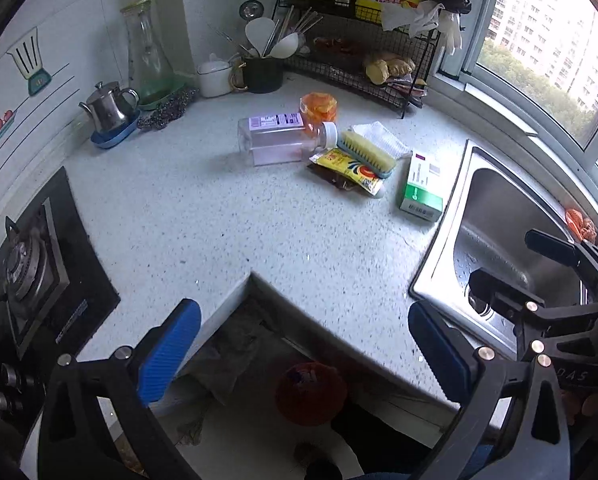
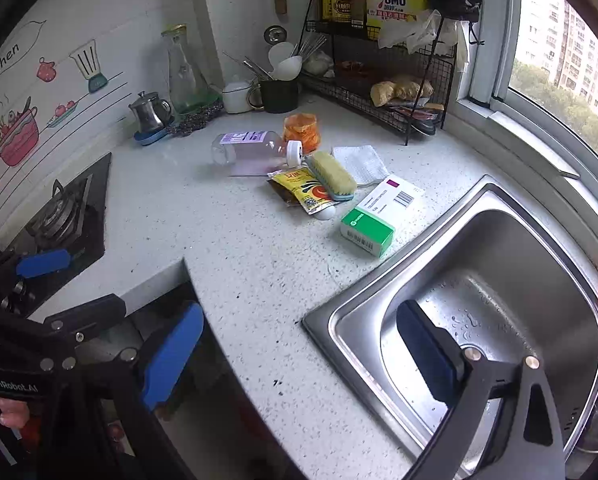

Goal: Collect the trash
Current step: 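Raise both tools from the bin back up to the countertop, then grasp the clear purple-labelled plastic bottle with the right tool, then grasp the orange plastic cup with the left tool while the right tool holds the bottle, then carry the cup and bottle down toward the red bin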

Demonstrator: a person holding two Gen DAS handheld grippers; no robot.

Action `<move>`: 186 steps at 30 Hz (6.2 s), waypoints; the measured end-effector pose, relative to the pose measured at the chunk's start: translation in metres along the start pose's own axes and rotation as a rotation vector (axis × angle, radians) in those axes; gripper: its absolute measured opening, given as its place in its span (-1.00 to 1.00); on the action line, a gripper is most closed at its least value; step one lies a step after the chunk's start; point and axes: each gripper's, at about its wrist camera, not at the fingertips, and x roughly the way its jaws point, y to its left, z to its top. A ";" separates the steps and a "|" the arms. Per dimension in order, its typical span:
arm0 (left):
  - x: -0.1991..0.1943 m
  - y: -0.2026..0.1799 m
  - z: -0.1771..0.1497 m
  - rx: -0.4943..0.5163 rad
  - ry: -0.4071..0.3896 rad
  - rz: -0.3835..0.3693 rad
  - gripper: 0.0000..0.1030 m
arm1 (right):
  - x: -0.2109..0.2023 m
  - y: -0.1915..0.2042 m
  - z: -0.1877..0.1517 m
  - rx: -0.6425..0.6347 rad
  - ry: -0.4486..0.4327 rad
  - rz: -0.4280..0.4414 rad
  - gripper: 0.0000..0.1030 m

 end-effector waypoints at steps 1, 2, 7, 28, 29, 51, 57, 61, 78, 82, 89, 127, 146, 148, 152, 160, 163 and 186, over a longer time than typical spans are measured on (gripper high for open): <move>0.004 -0.001 0.008 -0.008 0.002 0.002 1.00 | 0.003 -0.004 0.005 -0.003 0.005 0.002 0.89; 0.009 -0.002 0.017 -0.018 0.006 0.002 1.00 | 0.007 -0.008 0.011 -0.007 0.011 0.004 0.89; 0.029 -0.002 0.049 -0.046 0.019 0.018 1.00 | 0.027 -0.023 0.043 -0.040 0.032 0.029 0.89; 0.080 0.100 0.114 -0.242 0.077 0.190 1.00 | 0.132 0.044 0.170 -0.391 0.115 0.263 0.89; 0.082 0.107 0.114 -0.256 0.080 0.200 1.00 | 0.139 0.049 0.174 -0.415 0.120 0.271 0.89; 0.162 0.133 0.118 -0.282 0.145 0.187 1.00 | 0.255 0.096 0.175 -0.771 0.271 0.342 0.20; 0.151 0.130 0.119 -0.266 0.138 0.194 1.00 | 0.237 0.093 0.173 -0.707 0.211 0.350 -0.01; 0.132 0.123 0.125 -0.255 0.117 0.176 1.00 | 0.207 0.087 0.177 -0.658 0.168 0.320 -0.02; 0.103 0.040 0.191 -0.049 0.004 0.064 1.00 | 0.110 -0.018 0.205 -0.248 0.051 0.215 -0.07; 0.123 0.023 0.198 -0.016 0.029 0.033 1.00 | 0.118 -0.045 0.207 -0.185 0.075 0.154 -0.07; 0.177 0.003 0.210 0.010 0.086 0.001 1.00 | 0.151 -0.063 0.207 -0.159 0.106 0.071 -0.07; 0.196 -0.012 0.201 0.105 0.088 0.033 0.22 | 0.162 -0.078 0.203 -0.123 0.126 0.059 -0.07; 0.053 0.008 0.075 0.080 -0.015 -0.006 0.23 | 0.027 -0.018 0.109 -0.119 0.027 0.037 -0.07; 0.043 0.013 0.059 0.082 -0.017 -0.008 0.23 | 0.015 -0.008 0.094 -0.117 0.020 0.033 -0.07; 0.018 0.019 0.024 0.087 -0.013 0.001 0.23 | -0.004 0.011 0.069 -0.119 0.012 0.024 -0.07; -0.029 0.037 -0.048 0.087 -0.017 -0.008 0.23 | -0.036 0.058 0.010 -0.137 0.007 0.014 -0.07; -0.038 0.045 -0.080 0.074 -0.003 -0.016 0.23 | -0.042 0.074 -0.017 -0.146 0.025 0.019 -0.07; 0.081 0.067 -0.241 -0.012 0.283 -0.078 0.24 | 0.051 0.116 -0.173 -0.134 0.281 0.014 -0.07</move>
